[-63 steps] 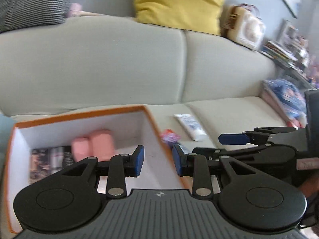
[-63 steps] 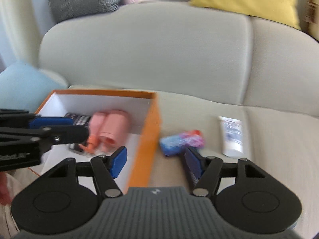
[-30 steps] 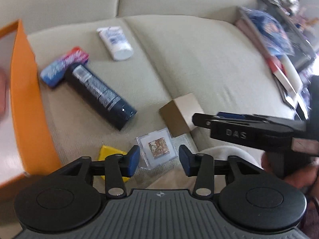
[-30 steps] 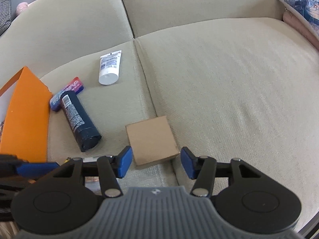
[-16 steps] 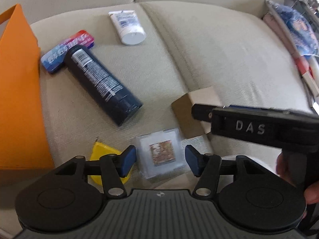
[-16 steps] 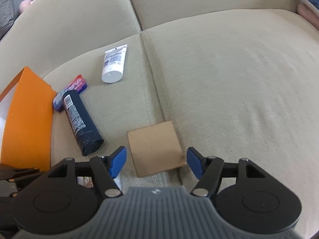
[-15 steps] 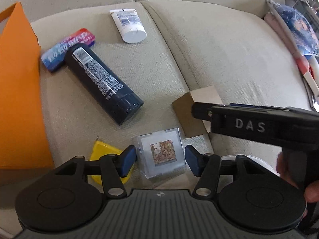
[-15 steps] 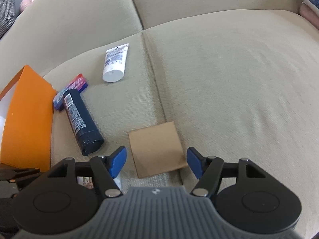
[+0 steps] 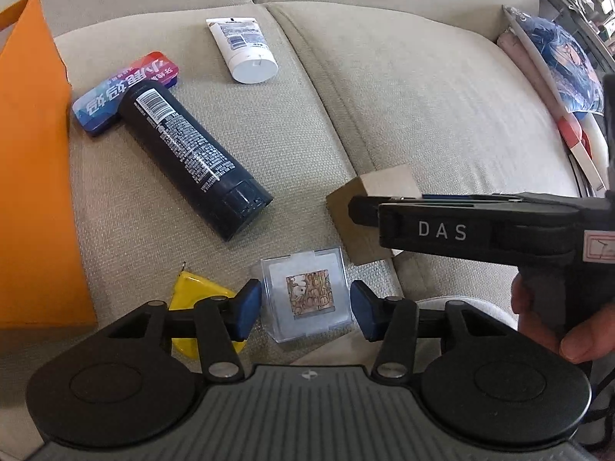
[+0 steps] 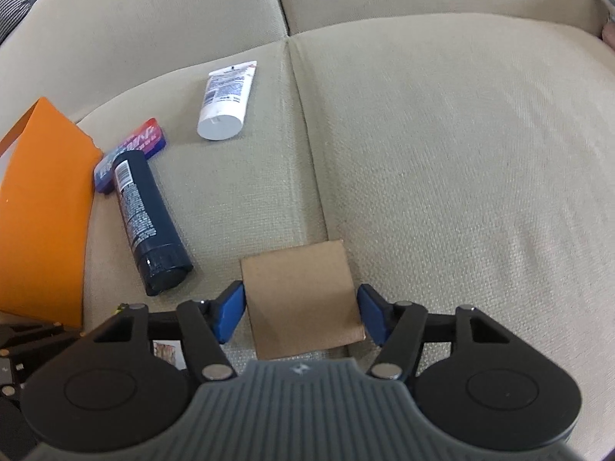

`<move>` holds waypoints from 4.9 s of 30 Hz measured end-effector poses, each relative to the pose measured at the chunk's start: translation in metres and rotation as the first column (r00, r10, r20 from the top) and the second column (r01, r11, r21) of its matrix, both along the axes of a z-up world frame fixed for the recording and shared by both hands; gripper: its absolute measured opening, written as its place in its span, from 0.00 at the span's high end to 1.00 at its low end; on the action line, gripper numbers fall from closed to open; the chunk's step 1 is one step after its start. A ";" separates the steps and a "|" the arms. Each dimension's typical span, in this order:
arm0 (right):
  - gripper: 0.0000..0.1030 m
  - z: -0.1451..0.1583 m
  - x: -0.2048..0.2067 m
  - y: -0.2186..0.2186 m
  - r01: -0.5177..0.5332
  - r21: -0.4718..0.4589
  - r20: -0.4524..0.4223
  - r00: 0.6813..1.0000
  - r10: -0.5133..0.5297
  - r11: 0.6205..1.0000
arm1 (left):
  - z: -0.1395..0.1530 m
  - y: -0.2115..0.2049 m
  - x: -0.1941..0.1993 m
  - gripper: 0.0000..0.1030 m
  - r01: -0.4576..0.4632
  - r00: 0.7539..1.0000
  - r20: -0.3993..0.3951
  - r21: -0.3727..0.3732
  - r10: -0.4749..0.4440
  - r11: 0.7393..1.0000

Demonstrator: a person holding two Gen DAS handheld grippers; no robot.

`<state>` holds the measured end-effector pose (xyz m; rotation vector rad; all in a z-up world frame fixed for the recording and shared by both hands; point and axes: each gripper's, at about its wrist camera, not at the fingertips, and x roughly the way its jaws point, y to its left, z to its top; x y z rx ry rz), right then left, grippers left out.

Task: Organize rigid objects
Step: 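Grasp the clear picture case with the left gripper while the right grasps the cardboard square, then carry the clear case and cardboard square over the orange box with both grippers, then lower the clear case and cardboard square beside the cup and open both grippers, then move both grippers back out of the box toward the sofa items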

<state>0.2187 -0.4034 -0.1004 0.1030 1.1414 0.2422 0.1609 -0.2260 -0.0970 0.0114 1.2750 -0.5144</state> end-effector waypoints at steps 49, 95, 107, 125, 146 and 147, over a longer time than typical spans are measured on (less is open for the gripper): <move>0.38 0.139 -0.029 0.288 -0.689 -0.337 0.193 0.617 0.763 0.642 | 0.097 0.252 0.038 0.46 -0.310 0.928 0.171 -0.140 0.331 0.941; 0.39 0.022 0.026 0.361 -0.732 -0.682 -0.147 0.135 0.980 -0.002 | 0.041 0.256 0.062 0.46 -0.329 0.941 0.015 -0.189 0.338 0.925; 0.38 0.097 0.014 0.301 -0.650 -0.607 0.183 0.446 0.876 0.458 | 0.038 0.236 0.067 0.46 -0.356 0.931 0.009 -0.186 0.364 0.916; 0.38 0.078 0.004 0.218 -0.297 -0.332 0.335 0.850 0.406 0.895 | 0.010 0.188 0.102 0.46 -0.399 0.916 -0.020 -0.149 0.401 0.905; 0.33 0.076 0.000 0.216 -0.288 -0.259 0.267 0.896 0.355 0.922 | 0.023 0.202 0.092 0.40 -0.359 0.932 -0.014 -0.184 0.363 0.915; 0.33 0.077 -0.001 0.215 -0.285 -0.260 0.270 0.896 0.353 0.923 | 0.024 0.203 0.089 0.46 -0.353 0.934 -0.014 -0.185 0.356 0.917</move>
